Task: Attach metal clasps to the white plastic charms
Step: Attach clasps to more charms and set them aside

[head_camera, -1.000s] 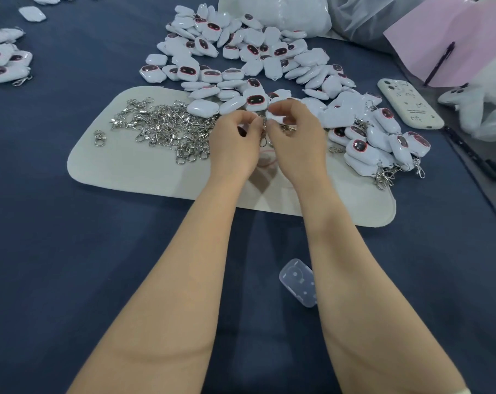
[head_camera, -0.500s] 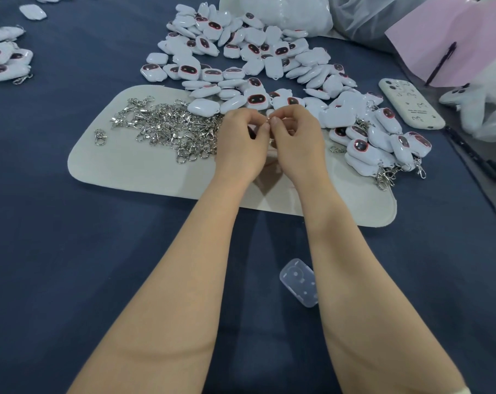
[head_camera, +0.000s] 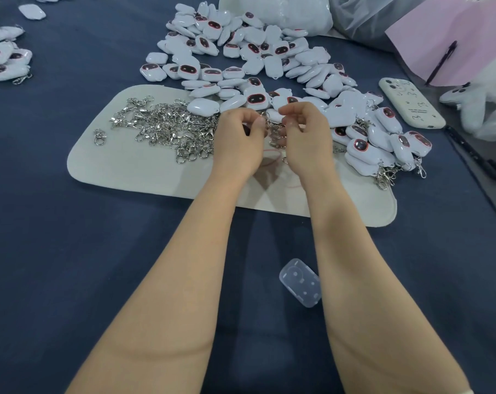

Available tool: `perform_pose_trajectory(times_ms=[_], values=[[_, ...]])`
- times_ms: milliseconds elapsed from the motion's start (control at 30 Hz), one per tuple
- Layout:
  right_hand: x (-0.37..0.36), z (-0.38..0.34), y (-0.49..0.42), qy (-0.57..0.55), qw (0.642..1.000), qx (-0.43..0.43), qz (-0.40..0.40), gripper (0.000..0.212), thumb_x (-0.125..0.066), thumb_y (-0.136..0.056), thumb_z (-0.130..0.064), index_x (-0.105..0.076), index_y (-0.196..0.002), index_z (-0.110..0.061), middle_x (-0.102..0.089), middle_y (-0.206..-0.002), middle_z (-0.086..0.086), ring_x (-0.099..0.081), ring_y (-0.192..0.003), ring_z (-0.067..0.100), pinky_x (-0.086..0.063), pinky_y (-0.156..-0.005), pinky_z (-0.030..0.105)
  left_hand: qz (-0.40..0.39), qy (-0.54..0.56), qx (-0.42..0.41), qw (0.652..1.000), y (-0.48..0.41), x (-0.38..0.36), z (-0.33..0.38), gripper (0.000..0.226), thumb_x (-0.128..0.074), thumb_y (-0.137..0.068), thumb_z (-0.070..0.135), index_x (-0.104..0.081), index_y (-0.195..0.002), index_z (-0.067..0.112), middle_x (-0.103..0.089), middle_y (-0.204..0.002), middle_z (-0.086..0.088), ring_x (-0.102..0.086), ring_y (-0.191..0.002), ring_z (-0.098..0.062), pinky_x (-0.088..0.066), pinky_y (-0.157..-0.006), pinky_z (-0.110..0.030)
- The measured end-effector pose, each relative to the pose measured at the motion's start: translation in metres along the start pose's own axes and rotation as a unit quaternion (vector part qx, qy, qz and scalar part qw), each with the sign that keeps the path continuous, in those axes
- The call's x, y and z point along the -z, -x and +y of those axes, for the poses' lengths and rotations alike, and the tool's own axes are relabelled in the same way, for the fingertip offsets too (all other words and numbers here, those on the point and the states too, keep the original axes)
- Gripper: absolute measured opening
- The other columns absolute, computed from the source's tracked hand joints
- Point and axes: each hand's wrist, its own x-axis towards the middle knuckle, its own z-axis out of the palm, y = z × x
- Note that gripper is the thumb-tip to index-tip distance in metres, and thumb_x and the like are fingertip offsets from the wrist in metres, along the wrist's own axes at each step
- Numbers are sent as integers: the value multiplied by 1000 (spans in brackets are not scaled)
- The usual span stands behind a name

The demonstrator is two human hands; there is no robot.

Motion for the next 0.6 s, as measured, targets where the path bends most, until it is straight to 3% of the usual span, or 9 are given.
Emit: perform_pose_trajectory(times_ms=[100, 233, 400, 600], values=[[0, -1, 2, 16, 999, 32, 22, 17, -47, -93, -6, -57, -96, -19, -60, -96, -9, -58, -95, 11, -46, -86, 23, 3, 0, 8, 1000, 0, 0, 0, 20, -53, -94, 12, -54, -76, 21, -59, -80, 4, -58, -82, -18, -51, -86, -39], [-4, -5, 6, -8, 999, 43, -17, 9, -57, -89, -9, -59, -93, -16, -61, -86, -9, -60, -85, 10, -51, -82, 26, 8, -24, -2, 1000, -2, 0, -2, 8, -52, -94, 13, -59, -90, 13, -63, -106, -12, -58, -87, -17, -47, -85, -30], [-7, -4, 6, 1, 998, 51, -26, 8, -58, -88, -7, -60, -94, -13, -60, -83, -10, -57, -80, 5, -47, -75, 14, 18, -35, -10, 999, -1, 1, -3, 6, -53, -93, 13, -58, -91, 17, -60, -111, -10, -53, -86, -13, -43, -83, -26], [-8, -2, 5, 6, 998, 57, -6, 14, -54, -90, -5, -54, -87, -18, -56, -78, -13, -52, -72, 0, -43, -68, 11, 9, -55, -24, 998, 0, 1, -3, 4, -58, -90, 17, -61, -91, 18, -61, -110, -8, -51, -86, -12, -35, -74, -18]])
